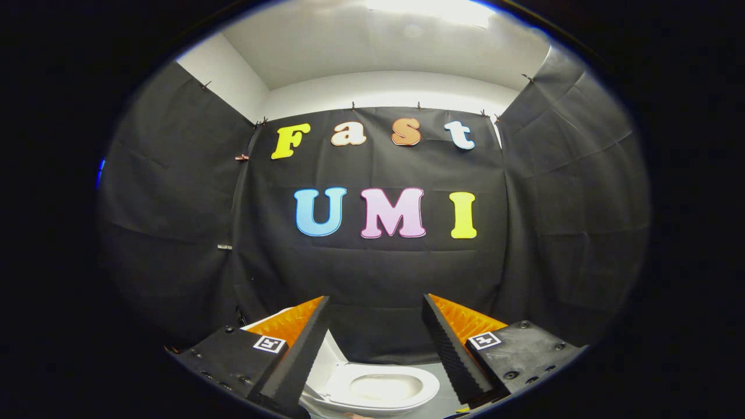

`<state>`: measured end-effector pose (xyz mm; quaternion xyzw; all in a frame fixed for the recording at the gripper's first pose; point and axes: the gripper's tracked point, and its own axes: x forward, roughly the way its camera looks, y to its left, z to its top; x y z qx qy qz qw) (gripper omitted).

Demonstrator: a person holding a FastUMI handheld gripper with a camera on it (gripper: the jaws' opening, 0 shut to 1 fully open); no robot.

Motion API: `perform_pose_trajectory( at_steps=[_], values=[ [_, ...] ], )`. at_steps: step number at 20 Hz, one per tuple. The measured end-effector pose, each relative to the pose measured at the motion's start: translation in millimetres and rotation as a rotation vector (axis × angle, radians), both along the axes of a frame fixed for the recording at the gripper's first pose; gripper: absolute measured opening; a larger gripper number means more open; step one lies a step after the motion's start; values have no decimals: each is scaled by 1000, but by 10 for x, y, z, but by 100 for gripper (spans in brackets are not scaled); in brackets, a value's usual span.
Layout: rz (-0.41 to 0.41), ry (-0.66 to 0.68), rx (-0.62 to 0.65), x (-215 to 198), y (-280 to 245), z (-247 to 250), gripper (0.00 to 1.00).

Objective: Open the toilet lid.

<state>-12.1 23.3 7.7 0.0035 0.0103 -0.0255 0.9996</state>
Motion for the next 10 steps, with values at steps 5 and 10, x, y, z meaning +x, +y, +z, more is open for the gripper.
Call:
perform_pose_trajectory(
  at_steps=[5,10],
  values=[
    [6,6,0,36,20,-26,98],
    [1,10,6,54,3,-44,98]
  ],
)
